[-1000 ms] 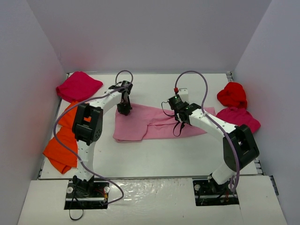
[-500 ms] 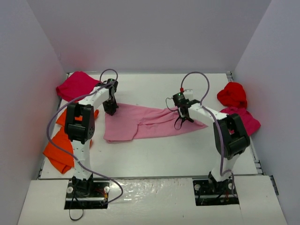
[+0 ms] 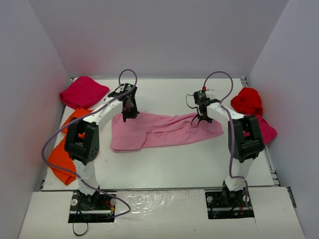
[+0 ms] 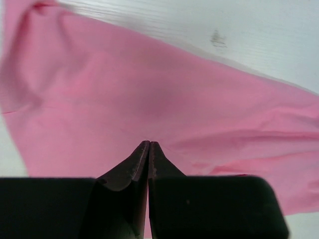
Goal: Fold and stack the t-shirts
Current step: Fold the tshirt
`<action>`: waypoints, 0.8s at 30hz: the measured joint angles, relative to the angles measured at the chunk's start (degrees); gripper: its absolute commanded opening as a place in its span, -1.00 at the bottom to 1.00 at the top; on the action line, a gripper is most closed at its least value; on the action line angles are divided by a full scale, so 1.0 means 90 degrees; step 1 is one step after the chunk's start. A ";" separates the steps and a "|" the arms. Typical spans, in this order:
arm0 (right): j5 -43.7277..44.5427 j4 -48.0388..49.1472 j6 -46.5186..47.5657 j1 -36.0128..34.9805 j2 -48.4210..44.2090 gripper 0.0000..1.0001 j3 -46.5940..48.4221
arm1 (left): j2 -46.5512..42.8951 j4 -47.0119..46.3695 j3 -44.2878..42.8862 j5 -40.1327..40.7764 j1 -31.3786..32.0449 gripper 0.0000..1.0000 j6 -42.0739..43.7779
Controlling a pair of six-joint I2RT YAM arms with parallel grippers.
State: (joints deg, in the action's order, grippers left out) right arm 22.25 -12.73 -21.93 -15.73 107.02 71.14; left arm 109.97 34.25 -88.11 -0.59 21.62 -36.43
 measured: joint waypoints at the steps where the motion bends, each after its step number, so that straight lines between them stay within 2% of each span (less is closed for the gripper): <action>1: -0.0010 0.0003 0.0002 0.0000 0.0001 -1.00 0.0008 | 0.0183 -0.0017 -0.0084 -0.0052 0.0016 -1.00 -0.0005; 8: -0.0044 0.0019 0.0017 0.0058 0.0145 -1.00 0.0021 | 0.1040 -0.0055 -0.0256 -0.0159 -0.0034 -1.00 -0.0016; 24: -0.0050 0.0391 0.0057 0.0381 0.0547 -1.00 -0.0090 | 0.1042 -0.0034 -0.0270 0.0033 -0.0045 -1.00 0.0078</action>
State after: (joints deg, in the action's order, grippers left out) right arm 21.81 -9.21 -21.42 -12.30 111.94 70.33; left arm 119.35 33.94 -90.54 -0.29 21.21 -35.73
